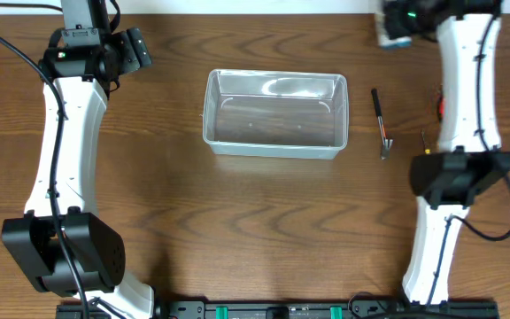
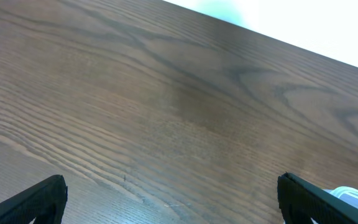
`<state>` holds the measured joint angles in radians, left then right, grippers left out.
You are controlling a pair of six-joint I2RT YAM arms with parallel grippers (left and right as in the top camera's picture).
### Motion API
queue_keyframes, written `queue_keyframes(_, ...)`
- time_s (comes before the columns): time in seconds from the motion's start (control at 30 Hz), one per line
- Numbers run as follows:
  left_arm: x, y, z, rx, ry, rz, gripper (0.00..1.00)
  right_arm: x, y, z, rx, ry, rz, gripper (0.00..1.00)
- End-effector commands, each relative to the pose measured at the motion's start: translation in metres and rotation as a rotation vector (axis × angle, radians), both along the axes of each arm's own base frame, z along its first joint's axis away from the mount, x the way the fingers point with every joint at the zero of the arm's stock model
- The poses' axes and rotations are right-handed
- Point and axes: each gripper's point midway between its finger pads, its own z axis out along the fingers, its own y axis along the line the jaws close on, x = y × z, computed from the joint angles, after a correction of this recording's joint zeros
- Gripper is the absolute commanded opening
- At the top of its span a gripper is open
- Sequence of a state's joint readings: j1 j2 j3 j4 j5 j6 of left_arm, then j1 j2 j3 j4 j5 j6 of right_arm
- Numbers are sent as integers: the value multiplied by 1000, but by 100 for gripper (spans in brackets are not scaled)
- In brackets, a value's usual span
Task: Pack container
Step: 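Carry the box into the container and lower it with the right gripper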
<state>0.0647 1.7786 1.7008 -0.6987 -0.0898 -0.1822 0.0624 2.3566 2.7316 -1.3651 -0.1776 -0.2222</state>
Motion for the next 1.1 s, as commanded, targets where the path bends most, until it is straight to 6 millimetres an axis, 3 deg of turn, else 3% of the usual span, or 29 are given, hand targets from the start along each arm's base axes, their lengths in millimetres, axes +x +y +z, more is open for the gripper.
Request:
queue_keyframes(0.0,2,4,-4,20,12,3,98,-22,64,27,38,-43,195,1)
queue_keyframes(0.1,2,4,-4,21,12,3,98,-46,109,23,23,-13,328,1)
queue_keyframes(0.2,2,4,-4,21,12,3,98,-64,140,14,-10,10,446,1)
queue_keyframes(0.4,2,4,-4,20,12,3,98,-94,173,-8,-72,73,627,1)
queue_keyframes(0.53,2,4,-4,20,12,3,98,-117,179,-39,-128,166,760,1)
queue_keyframes(0.8,2,4,-4,21,12,3,98,-145,168,-96,-173,346,892,1)
queue_keyframes(1.07,2,4,-4,20,12,3,98,-151,165,-135,-174,410,903,1)
